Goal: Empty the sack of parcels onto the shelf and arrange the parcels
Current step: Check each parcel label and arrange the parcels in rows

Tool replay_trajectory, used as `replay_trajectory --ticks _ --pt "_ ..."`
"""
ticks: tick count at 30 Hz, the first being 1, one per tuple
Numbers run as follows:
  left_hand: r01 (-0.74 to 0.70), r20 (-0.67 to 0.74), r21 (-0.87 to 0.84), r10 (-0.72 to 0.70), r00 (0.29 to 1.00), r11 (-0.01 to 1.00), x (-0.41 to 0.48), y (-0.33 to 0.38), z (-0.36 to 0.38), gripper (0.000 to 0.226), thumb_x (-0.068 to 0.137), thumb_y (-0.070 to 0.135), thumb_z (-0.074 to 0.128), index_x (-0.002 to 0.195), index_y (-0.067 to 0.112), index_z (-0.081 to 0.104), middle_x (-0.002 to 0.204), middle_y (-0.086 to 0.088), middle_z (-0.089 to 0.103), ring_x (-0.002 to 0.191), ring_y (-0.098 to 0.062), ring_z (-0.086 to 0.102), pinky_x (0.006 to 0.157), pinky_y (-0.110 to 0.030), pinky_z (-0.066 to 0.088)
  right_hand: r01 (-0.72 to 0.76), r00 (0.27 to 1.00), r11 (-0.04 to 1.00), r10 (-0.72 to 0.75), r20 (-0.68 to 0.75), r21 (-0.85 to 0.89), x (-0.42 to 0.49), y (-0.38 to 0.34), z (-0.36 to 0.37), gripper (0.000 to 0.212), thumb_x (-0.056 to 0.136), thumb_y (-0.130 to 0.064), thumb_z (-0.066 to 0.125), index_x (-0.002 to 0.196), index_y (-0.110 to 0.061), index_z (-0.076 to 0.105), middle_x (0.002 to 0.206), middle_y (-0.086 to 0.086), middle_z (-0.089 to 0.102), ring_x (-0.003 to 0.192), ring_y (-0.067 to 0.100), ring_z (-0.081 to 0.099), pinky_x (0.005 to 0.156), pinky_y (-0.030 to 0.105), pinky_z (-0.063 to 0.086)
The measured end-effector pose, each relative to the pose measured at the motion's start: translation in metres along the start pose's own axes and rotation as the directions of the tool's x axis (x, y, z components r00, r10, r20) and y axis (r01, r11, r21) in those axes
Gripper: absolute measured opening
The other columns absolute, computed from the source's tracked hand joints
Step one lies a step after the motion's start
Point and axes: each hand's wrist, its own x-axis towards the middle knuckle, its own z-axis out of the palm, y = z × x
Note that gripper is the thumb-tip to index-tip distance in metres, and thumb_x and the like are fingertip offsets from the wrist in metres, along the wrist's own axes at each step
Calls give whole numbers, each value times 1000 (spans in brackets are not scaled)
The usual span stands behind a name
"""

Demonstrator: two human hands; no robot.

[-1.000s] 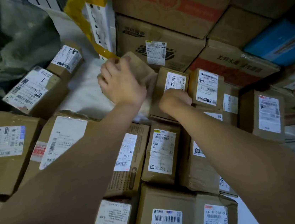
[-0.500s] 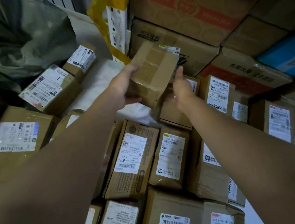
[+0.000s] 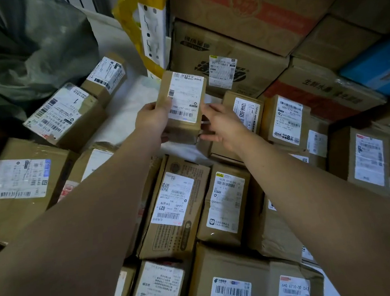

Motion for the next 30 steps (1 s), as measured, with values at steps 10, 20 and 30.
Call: replay_trajectory --ticks 10,20,30 --pt "-116 -36 552 163 986 826 -6 -13 21 59 80 49 59 127 15 50 125 -7 59 115 -31 54 98 -44 47 -117 986 981 97 -132 -152 -7 27 -19 36 101 -45 41 118 -17 56 116 10 67 100 29 67 81 43 60" --pt "-407 -98 753 700 707 517 -72 -35 61 45 90 35 58 131 19 51 137 -11 49 129 -31 39 105 -39 33 182 946 917 -261 -191 -354 -57 44 -52 27 96 -35 49 103 -18 69 104 7 71 97 27 67 87 48 57" --pt "-620 130 695 785 606 364 -233 -131 142 37 100 44 41 86 15 61 85 -8 69 81 -30 64 57 -30 38 299 841 857 -444 -308 -419 -217 119 -159 24 99 -26 47 95 -18 70 87 1 72 83 21 65 64 27 49"
